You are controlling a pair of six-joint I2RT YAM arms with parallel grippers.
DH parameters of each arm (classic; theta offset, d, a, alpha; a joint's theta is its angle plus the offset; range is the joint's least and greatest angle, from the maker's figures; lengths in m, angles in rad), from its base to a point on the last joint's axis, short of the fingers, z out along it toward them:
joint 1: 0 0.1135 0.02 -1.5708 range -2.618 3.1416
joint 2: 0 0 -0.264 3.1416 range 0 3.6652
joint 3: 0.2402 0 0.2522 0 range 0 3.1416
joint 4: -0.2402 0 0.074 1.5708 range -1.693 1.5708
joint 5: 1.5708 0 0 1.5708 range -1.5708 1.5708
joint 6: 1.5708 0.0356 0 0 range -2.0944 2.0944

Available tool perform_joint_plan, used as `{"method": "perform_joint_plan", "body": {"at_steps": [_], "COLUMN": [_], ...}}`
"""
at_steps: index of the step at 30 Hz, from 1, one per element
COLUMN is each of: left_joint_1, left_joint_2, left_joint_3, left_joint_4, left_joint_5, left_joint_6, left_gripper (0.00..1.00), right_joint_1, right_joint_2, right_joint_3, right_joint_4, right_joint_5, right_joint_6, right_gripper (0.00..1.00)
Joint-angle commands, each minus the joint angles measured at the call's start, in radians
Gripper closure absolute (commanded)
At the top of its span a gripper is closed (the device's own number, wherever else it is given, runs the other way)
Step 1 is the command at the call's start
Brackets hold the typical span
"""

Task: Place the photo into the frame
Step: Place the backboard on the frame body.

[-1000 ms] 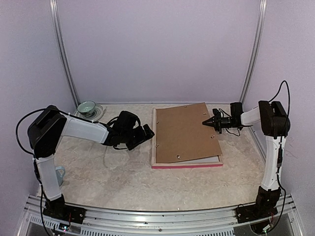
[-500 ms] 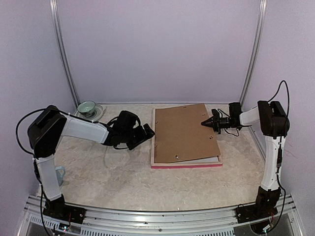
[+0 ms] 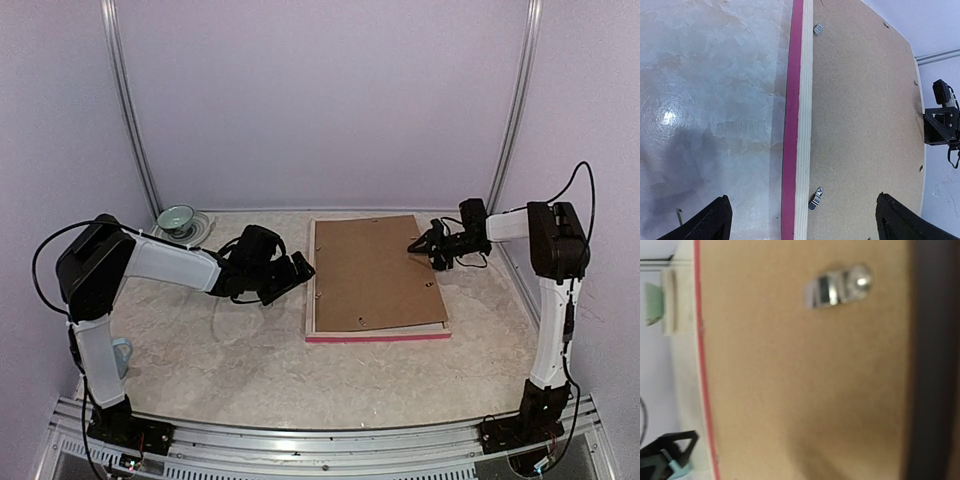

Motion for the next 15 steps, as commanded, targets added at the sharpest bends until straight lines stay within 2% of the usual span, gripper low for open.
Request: {"method": "perform_joint_plan", "body": {"at_steps": [1,15], "left_joint_1": [-0.004,-0.002], "left_joint_2": [-0.004,-0.005], "left_joint_3": [-0.001,0.001], "left_joint_4": [0.020,0.018], "left_joint_5": [0.002,0.002], "left_joint_6": [0.000,-0.003], "left_gripper": [0.01,0.01], "right_joint_1": [0.013,0.105], "right_joint_2": [-0.094,-0.088], "right_joint_3": [0.058,0.144], "right_joint_4": [-0.188,-0.393], "right_joint_5": [0.143,0.362], "right_joint_6": [-0.118,-0.259], "right_gripper": [0.46,0.44]}}
